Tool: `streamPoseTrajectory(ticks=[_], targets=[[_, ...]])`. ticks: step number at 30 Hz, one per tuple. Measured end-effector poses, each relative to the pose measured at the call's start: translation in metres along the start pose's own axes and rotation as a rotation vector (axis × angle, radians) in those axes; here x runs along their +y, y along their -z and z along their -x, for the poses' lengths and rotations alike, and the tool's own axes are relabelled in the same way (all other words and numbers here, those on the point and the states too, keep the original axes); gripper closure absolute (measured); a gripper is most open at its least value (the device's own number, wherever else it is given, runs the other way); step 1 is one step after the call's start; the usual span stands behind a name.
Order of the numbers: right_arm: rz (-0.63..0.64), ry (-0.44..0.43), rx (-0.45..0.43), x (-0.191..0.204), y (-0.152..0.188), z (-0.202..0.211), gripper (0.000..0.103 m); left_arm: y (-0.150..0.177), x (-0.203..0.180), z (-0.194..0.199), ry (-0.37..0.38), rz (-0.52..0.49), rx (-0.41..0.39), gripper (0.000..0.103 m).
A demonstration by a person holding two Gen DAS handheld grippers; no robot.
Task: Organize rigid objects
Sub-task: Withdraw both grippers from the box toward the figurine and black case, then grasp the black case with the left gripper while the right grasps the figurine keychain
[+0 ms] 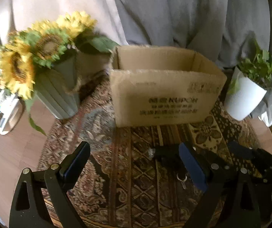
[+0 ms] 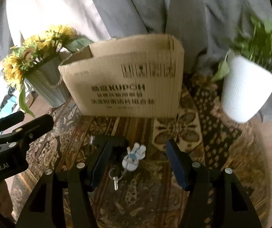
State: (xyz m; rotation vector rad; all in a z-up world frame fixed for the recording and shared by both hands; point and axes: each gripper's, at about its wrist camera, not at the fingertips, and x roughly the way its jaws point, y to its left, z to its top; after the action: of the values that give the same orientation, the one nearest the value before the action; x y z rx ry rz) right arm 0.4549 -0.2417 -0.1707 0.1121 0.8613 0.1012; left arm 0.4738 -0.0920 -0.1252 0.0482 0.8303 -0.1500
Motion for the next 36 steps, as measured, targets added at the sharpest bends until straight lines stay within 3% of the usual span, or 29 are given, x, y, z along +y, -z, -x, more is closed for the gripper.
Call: streamPoseTrajectory(ticks=[8, 16, 24, 36], targets=[[-0.029, -0.044, 0.087, -0.002, 0.017, -0.028, 0.041, -0.002, -0.013, -0.038, 0.099, -0.001, 0.140, 0.007], [-0.103, -0.061, 0.092, -0.010, 0.027, -0.046, 0.043, -0.004, -0.027, -0.067, 0.140, 0.019, 0.228, 0.007], [-0.103, -0.070, 0.067, -0.004, 0.028, -0.049, 0.047, -0.002, -0.035, -0.090, 0.139, 0.050, 0.277, 0.008], [-0.138, -0.080, 0.083, -0.006, 0.022, -0.064, 0.064, 0.003, -0.037, -0.123, 0.142, 0.106, 0.358, 0.012]])
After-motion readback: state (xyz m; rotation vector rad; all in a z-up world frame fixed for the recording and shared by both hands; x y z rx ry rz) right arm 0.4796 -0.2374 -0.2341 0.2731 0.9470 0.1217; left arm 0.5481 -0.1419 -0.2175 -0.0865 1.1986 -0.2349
